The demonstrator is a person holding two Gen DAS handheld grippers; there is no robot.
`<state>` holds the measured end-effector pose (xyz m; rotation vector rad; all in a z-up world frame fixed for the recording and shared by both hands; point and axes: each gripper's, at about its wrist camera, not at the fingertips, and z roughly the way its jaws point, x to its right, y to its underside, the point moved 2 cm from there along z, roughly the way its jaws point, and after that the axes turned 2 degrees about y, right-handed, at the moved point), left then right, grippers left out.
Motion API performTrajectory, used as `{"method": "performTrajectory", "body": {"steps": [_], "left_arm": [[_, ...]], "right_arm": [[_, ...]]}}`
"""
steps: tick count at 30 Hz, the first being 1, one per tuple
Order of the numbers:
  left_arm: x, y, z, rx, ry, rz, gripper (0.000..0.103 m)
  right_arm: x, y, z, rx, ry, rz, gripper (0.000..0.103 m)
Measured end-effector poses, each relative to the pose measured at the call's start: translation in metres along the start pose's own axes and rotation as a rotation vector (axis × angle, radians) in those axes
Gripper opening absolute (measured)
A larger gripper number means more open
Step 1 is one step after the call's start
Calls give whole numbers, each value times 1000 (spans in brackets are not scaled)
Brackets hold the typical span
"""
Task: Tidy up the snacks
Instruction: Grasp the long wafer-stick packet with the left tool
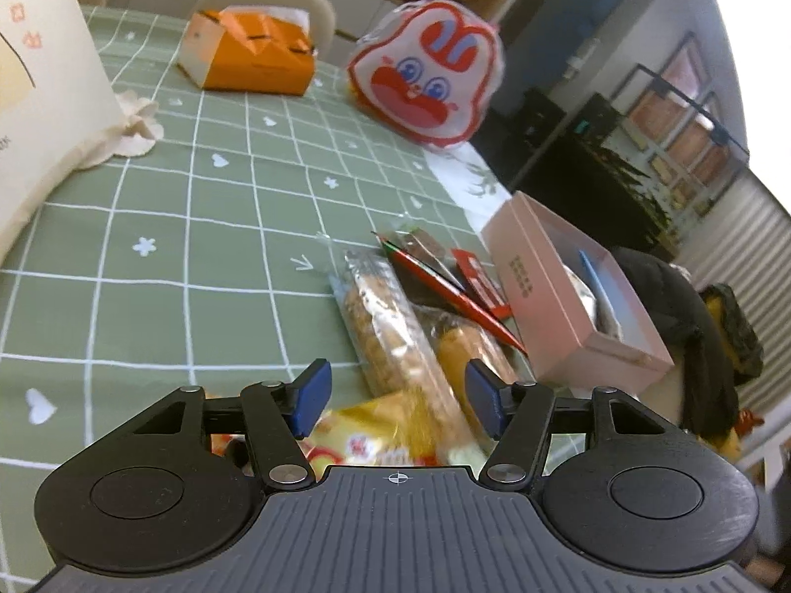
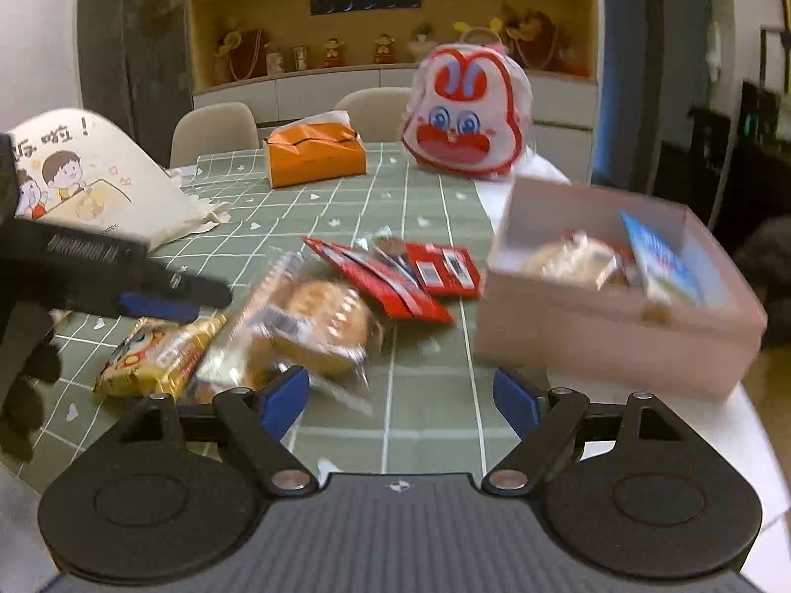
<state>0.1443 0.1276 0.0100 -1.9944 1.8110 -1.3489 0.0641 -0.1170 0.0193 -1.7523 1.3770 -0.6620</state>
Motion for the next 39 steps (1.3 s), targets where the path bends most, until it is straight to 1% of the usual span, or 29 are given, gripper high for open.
{"method": "performTrajectory", "body": {"steps": [2,5,7,8,9,10,13,15,18,20,24,28,30,32,35,36,39], "left_arm": [[4,-5,12,-20,-33,-1,64],[13,-8,31,-46,-93,50,56],[22,-7,41,-58,-113,113,54],[26,-6,43,-63,-129,147,53],[31,-4,44,-76,-154,184,50],[36,-2,43,-90,-172,217,50],[51,13,33,-121,-189,311,47],[61,26,27,-124,-192,374,47],[69,43,21,-103,-191,450,47],[70,49,17,-89,-182,488,47],[62,50,12,-78,-145,474,47],[58,53,3,-80,-141,477,47],[55,53,2,-78,-137,464,47],[56,53,1,-79,-139,465,47],[55,54,0,-76,-137,466,47],[55,55,0,-75,-137,462,47],[55,55,1,-73,-139,467,47]], "right_arm": [[9,7,2,7,1,26,82],[24,15,7,1,-5,92,82],[33,16,2,23,-36,152,84],[36,17,0,37,-40,175,86],[39,18,0,42,-43,193,86],[40,19,1,39,-46,205,86],[45,19,5,19,-57,231,86],[47,19,5,17,-66,243,86],[49,20,5,19,-70,249,86],[48,19,5,18,-65,250,86],[48,19,6,14,-54,252,86],[46,18,6,13,-54,245,86],[40,14,5,13,-41,225,86],[29,2,10,-21,-80,183,86],[15,-22,24,-55,-122,165,86],[11,-28,32,-67,-126,145,86],[0,-39,55,-104,-85,85,86]]}}
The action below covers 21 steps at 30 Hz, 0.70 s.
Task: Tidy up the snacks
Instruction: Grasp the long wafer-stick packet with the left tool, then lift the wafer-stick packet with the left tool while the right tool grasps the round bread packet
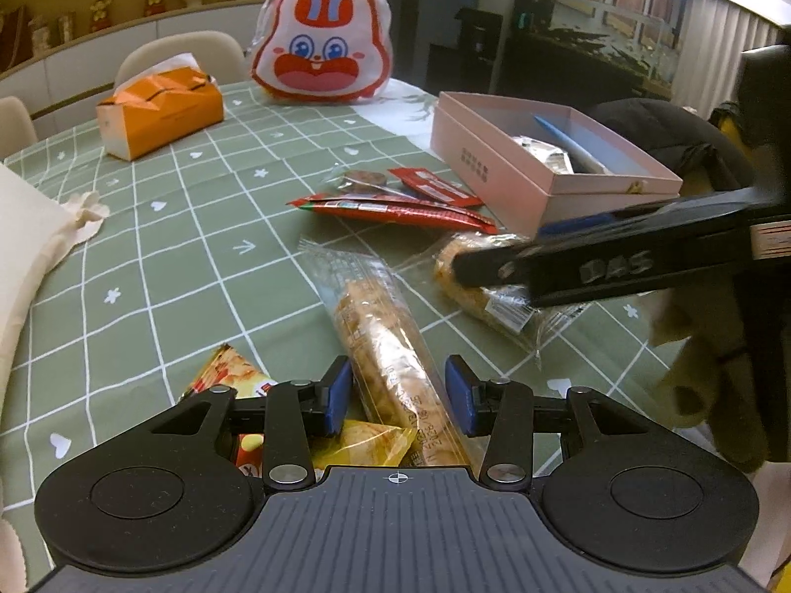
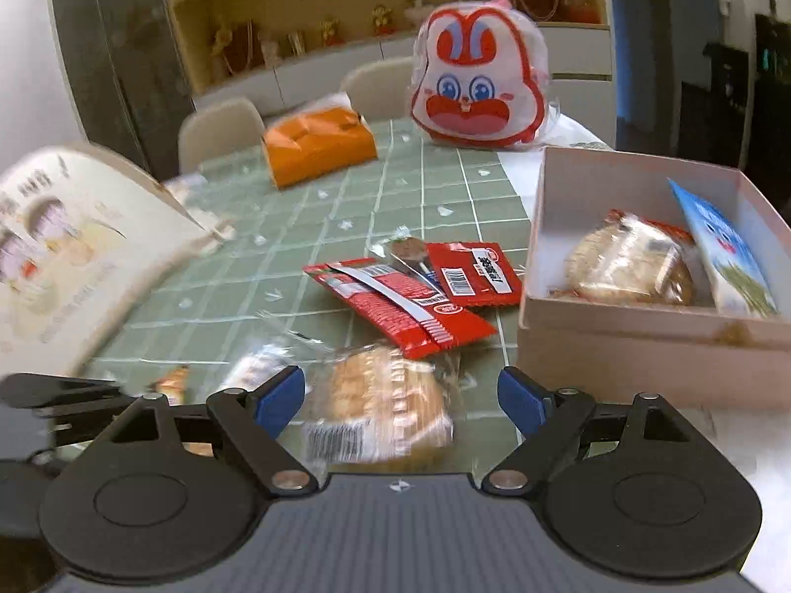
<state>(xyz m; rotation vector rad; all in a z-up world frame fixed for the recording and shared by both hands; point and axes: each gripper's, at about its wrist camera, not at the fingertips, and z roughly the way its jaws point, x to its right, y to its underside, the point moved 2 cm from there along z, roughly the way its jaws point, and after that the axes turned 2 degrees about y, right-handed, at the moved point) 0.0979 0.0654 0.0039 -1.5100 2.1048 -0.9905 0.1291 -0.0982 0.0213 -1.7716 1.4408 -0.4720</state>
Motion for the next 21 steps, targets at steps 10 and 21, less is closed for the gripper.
{"method": "performTrajectory", "body": {"steps": [10,21], "left_arm": [[1,1,0,3,-5,5,47],[48,12,0,-11,226,167,42]], "right_arm": [[19,24,-22,-39,-20,33,72],[27,84,-94,-5,55,-81,80]]}}
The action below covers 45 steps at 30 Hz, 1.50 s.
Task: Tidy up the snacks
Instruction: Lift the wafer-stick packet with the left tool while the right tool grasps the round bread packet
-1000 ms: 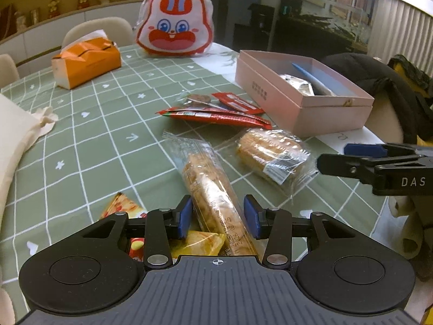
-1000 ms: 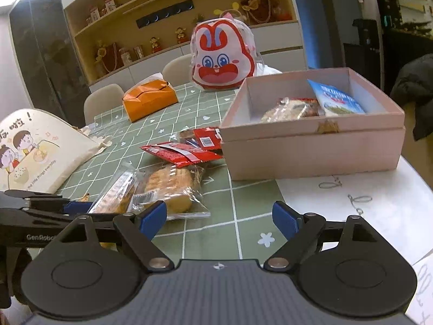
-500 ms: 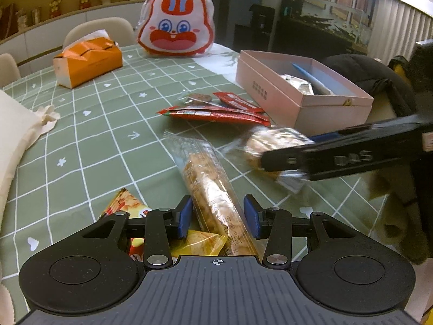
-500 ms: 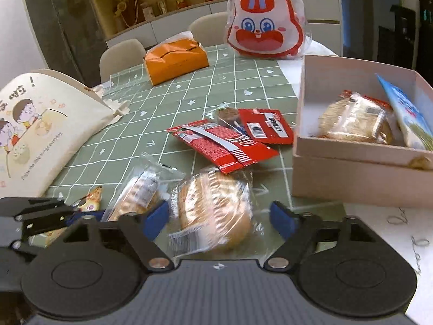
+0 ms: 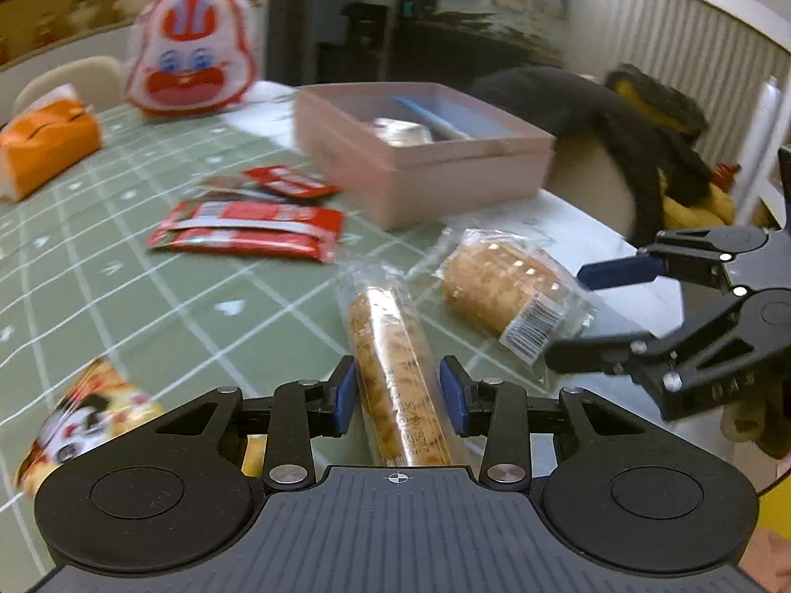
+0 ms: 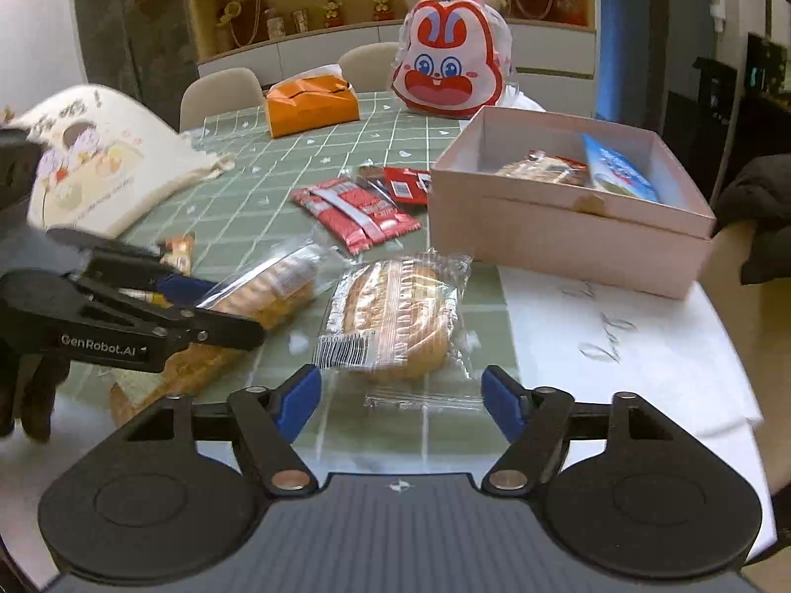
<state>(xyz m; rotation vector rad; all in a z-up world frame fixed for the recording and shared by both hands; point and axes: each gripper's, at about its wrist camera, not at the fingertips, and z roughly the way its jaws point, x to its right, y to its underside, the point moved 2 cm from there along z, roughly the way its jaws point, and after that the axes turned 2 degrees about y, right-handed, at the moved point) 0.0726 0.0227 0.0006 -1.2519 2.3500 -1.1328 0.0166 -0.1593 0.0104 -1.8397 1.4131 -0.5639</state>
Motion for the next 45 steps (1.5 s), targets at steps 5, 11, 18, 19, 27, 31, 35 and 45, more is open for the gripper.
{"method": "performTrajectory", "body": {"steps": [5,11,18,19,27,31,35,45], "left_arm": [[-2,1,8,8,5,-52,44],[1,4,4,11,-6,-75,42],[2,10,-3,18,-23,-149,41],[0,11,-3,19,-16,-162,41],[-26,10,-14,66,22,-332,37],[-23,6,-24,110,-1,-323,37],[-16,5,-26,121,-34,-287,37],[-17,6,-27,119,-42,-292,37]], "right_arm": [[0,19,-7,-3,83,-60,85],[2,23,2,-33,82,-3,97],[4,26,4,-44,65,-15,103],[4,24,4,-62,66,-12,103],[2,18,-5,-126,10,-39,100],[1,2,-24,-35,13,-22,100],[0,-15,-23,-5,42,0,100],[-6,-39,29,-78,75,29,97]]}}
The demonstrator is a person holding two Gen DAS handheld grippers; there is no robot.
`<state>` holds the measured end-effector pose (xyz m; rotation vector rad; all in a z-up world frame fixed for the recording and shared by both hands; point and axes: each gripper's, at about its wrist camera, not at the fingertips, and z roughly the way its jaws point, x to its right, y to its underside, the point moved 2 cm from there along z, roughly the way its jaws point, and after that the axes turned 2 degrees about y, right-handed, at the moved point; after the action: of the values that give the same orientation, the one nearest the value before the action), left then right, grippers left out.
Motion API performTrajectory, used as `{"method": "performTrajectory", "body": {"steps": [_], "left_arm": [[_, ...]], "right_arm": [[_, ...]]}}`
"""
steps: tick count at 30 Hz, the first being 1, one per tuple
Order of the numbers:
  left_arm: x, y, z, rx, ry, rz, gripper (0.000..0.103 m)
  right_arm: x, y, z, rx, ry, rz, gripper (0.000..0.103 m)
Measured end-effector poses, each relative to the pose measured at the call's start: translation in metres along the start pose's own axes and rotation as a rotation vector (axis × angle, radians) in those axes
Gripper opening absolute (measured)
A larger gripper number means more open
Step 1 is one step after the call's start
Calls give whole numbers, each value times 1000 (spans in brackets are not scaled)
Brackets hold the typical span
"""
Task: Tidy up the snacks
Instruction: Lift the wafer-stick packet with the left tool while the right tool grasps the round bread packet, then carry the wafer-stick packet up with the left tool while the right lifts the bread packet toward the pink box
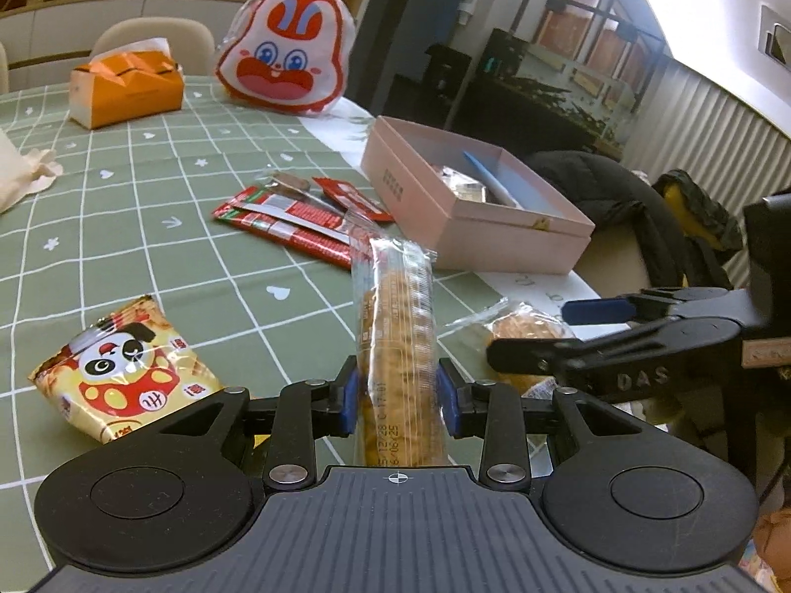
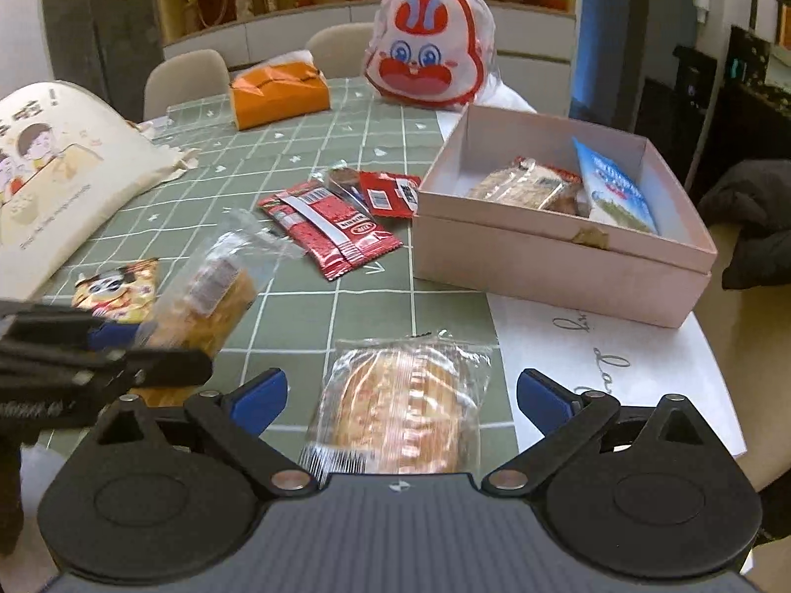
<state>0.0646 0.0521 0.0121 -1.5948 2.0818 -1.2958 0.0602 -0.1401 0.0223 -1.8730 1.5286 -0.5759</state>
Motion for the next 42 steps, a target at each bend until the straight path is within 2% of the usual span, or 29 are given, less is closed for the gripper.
{"method": "performTrajectory", "body": {"steps": [4,8,13,19,22,27,32,36,39,42], "left_arm": [[4,1,0,-8,-7,19,37],[8,4,3,-28,-14,48,37],[8,7,8,-54,5,54,37],[3,4,5,-61,-10,-75,36],[19,3,-2,-55,-39,-45,36],[47,-11,-21,11,-29,-20,36],[79,-58,-42,159,-26,33,36],[97,-101,-41,268,-48,65,36],[100,-117,-30,287,-41,44,35],[96,-113,-15,238,-30,31,35]], "right_arm": [[3,0,6,-36,-27,16,87],[7,12,1,-60,-62,9,68],[15,29,-24,-7,-43,-19,61],[38,36,-61,90,-41,-19,61],[51,42,-66,130,-74,-4,61],[65,49,-56,125,-120,23,60],[81,51,-68,197,-147,49,54],[93,43,-80,250,-167,55,52],[101,34,-84,260,-175,46,52],[110,31,-85,242,-160,56,54]]}}
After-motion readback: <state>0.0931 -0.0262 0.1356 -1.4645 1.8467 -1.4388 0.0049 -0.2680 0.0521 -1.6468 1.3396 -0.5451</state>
